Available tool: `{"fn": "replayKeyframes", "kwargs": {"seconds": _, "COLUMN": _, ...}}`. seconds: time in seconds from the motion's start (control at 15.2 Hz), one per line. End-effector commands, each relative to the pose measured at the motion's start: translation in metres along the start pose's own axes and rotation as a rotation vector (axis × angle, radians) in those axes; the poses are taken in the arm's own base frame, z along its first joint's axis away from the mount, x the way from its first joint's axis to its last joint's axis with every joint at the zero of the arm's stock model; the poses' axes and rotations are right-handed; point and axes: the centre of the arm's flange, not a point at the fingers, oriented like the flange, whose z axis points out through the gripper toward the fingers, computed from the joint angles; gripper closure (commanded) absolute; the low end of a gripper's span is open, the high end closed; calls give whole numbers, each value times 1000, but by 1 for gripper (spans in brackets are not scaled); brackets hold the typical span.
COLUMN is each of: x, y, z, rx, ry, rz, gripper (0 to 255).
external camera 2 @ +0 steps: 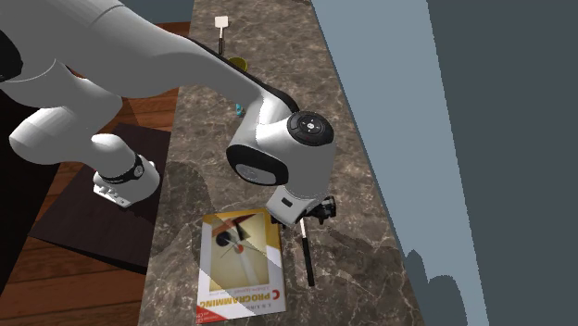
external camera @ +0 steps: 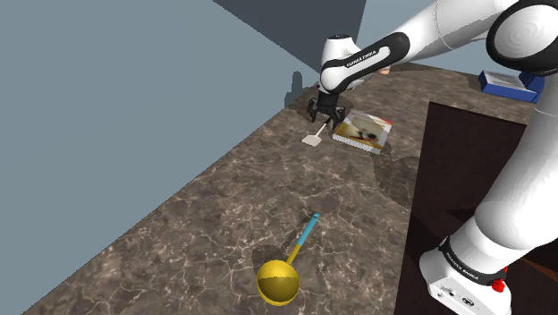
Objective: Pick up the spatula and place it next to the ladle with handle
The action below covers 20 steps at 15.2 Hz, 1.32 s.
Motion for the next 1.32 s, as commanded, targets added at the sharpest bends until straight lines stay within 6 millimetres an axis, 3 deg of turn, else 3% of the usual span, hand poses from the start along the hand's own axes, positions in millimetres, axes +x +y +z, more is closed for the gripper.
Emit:
{"fn": "replayKeyframes", "kwargs": {"seconds": 0.0, "x": 0, "y": 0, "z": 0, "rx": 0, "ry": 0, "rz": 0, "gripper": 0}}
{"fn": "replayKeyframes", "kwargs": {"seconds": 0.07, "x": 0, "y": 0, "z": 0, "rx": 0, "ry": 0, "rz": 0, "gripper": 0}}
{"fn": "replayKeyframes", "kwargs": {"seconds": 0.13, "x": 0, "y": 0, "z": 0, "rx": 0, "ry": 0, "rz": 0, "gripper": 255}}
{"fn": "replayKeyframes", "kwargs": {"seconds": 0.73, "x": 0, "y": 0, "z": 0, "rx": 0, "ry": 0, "rz": 0, "gripper": 255}}
{"fn": "replayKeyframes", "kwargs": {"seconds": 1.25, "x": 3, "y": 0, "z": -42, "rx": 0, "ry": 0, "rz": 0, "gripper": 255}}
